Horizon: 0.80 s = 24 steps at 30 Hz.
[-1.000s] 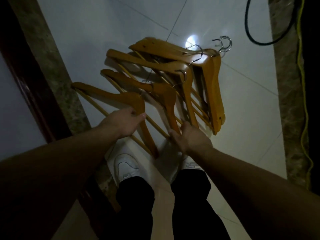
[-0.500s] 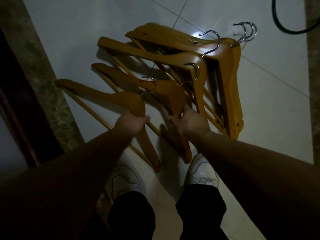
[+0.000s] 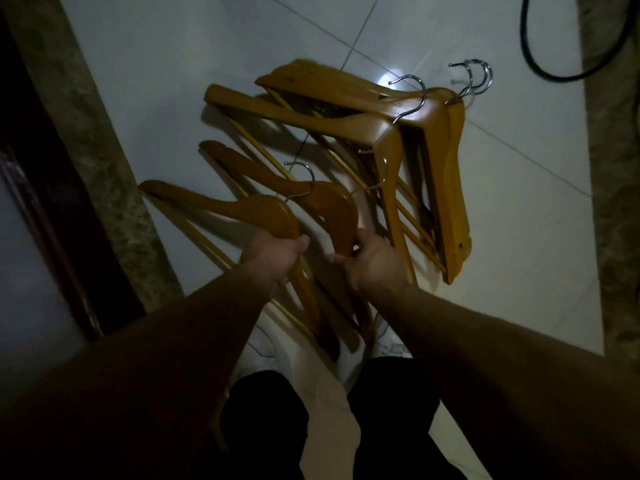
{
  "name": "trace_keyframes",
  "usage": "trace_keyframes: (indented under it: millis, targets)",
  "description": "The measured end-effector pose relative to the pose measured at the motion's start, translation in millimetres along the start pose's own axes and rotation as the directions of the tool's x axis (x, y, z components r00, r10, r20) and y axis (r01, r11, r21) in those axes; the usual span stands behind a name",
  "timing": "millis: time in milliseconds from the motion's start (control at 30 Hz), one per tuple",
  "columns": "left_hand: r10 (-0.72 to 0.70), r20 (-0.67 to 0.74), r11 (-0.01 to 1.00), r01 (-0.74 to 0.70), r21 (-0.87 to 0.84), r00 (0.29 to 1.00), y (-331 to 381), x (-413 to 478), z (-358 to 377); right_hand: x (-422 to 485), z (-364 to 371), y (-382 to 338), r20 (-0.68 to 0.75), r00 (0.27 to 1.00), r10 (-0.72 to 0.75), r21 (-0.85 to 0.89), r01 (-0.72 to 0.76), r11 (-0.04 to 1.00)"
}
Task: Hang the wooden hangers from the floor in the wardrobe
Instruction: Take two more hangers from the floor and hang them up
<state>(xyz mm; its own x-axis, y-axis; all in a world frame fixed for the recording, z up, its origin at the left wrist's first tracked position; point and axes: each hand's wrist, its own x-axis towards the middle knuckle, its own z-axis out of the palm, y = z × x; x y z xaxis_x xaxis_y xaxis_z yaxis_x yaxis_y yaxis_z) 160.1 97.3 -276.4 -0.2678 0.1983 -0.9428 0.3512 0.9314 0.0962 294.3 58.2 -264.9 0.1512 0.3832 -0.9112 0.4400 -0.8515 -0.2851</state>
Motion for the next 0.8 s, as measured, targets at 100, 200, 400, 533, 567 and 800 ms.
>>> trace_keyframes:
  millis: [100,200,400,533,567,800]
  targets:
    - [-0.021,0.056,0.993,0.028,-0.111,0.998,2.9,-22.0,-5.9,-21.1,-1.1,-2.0,-0.006,1.0,0.006,-0.016,-0.006,1.0]
    - [-0.026,0.057,0.988,0.034,-0.147,0.998,6.3,-46.8,-14.1,-45.3,-7.1,-8.1,-0.021,0.999,0.032,0.028,-0.032,0.999]
    - [0.033,0.037,0.989,-0.027,-0.147,0.999,13.4,-100.9,-33.5,-93.9,-34.8,-33.3,0.048,0.999,-0.003,0.021,0.002,1.0]
    - [0.05,0.019,0.988,-0.047,-0.145,0.999,22.4,-145.4,-54.5,-134.9,-58.1,-57.8,0.036,0.999,-0.036,0.005,0.036,0.999]
    - [0.052,0.02,0.987,-0.049,-0.153,0.998,24.3,-156.9,-61.5,-147.3,-63.8,-64.0,0.036,0.998,-0.045,0.011,0.044,0.999]
    - [0.066,-0.007,0.984,-0.066,-0.163,0.998,29.4,-253.1,-109.1,-243.4,-105.5,-82.9,-0.031,0.996,-0.083,0.049,0.084,0.995]
